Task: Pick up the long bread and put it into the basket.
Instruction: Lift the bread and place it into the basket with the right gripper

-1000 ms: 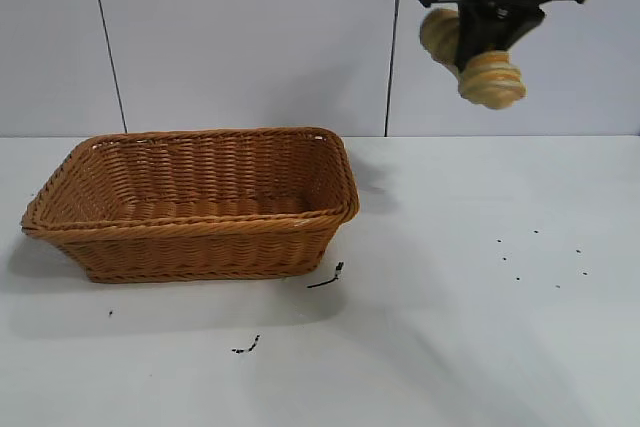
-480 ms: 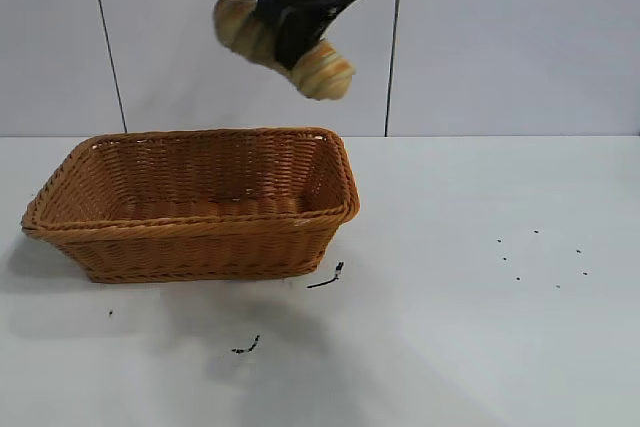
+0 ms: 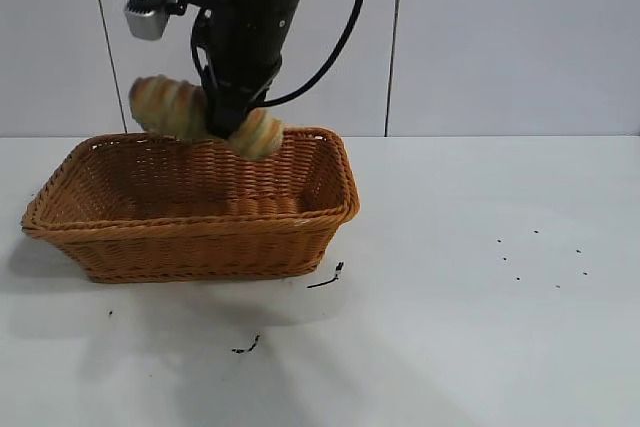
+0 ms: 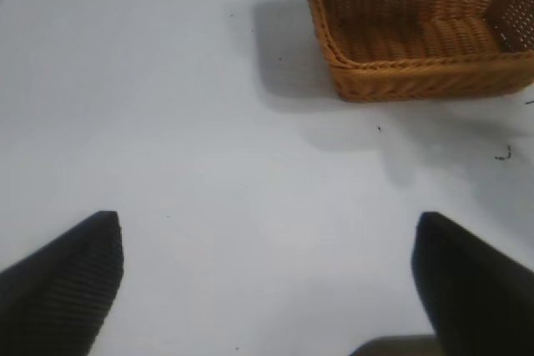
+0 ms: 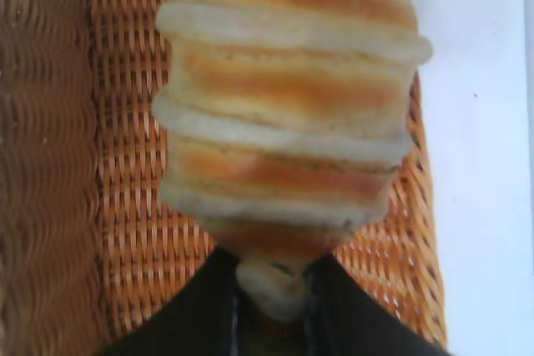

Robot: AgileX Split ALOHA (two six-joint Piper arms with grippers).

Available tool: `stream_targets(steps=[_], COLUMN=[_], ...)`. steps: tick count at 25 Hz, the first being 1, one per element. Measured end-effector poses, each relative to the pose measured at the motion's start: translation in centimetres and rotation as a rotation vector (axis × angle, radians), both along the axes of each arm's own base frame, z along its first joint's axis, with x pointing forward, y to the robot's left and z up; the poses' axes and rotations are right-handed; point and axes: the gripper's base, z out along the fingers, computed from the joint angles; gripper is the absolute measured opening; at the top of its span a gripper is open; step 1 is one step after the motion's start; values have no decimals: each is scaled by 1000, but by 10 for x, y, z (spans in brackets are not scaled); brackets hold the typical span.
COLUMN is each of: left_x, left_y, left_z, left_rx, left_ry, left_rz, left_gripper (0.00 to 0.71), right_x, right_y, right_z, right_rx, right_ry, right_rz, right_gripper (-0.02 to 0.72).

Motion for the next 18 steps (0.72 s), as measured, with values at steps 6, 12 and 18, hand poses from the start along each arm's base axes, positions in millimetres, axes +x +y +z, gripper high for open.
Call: stream_targets(steps=[6,12,18], left_x=[0,0,0], left_y=[0,0,0], left_z=[0,0,0], left_rx=[0,0,0], left_ry=[0,0,0], left_rz=[0,0,0], left_gripper=[693,693,693], right_x=[2,1,-2], right_y=[1,1,-1], right_z=[-5,2,28], right_rx=[19,39,76], right_ry=[9,12,-16], right_rz=[-26,-55,-73], right_gripper=[153,630,689])
